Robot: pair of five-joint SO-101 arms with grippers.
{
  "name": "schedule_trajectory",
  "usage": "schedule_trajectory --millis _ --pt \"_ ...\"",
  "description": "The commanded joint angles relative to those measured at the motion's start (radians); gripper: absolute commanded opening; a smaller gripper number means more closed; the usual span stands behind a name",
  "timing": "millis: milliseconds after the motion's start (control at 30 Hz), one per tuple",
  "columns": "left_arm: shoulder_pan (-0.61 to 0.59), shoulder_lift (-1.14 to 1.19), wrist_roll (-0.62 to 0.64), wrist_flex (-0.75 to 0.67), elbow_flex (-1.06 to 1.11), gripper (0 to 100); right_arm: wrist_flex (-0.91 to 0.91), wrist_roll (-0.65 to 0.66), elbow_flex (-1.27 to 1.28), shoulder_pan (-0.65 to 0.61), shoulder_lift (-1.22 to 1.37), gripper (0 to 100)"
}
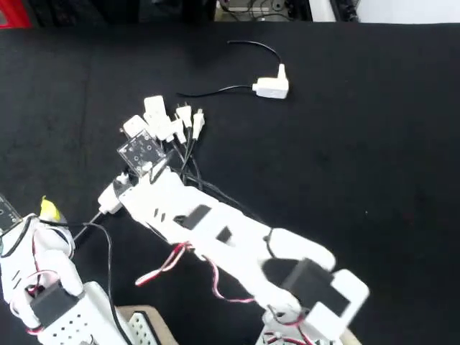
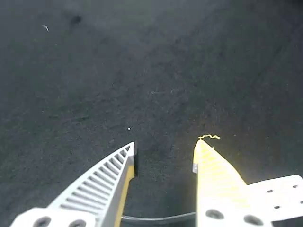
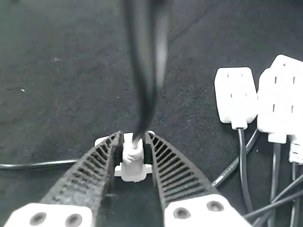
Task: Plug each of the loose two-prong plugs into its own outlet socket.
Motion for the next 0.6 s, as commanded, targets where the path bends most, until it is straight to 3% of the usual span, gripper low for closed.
schedule_trajectory --millis 0,567 --pt "0.004 -0.006 0.006 -0.049 0.012 21 -0.021 -0.008 -0.091 0.006 0.042 1.1" --pt "0.002 -0.006 0.006 -0.049 0.030 21 -0.014 0.040 -0.229 0.009 0.214 1.1"
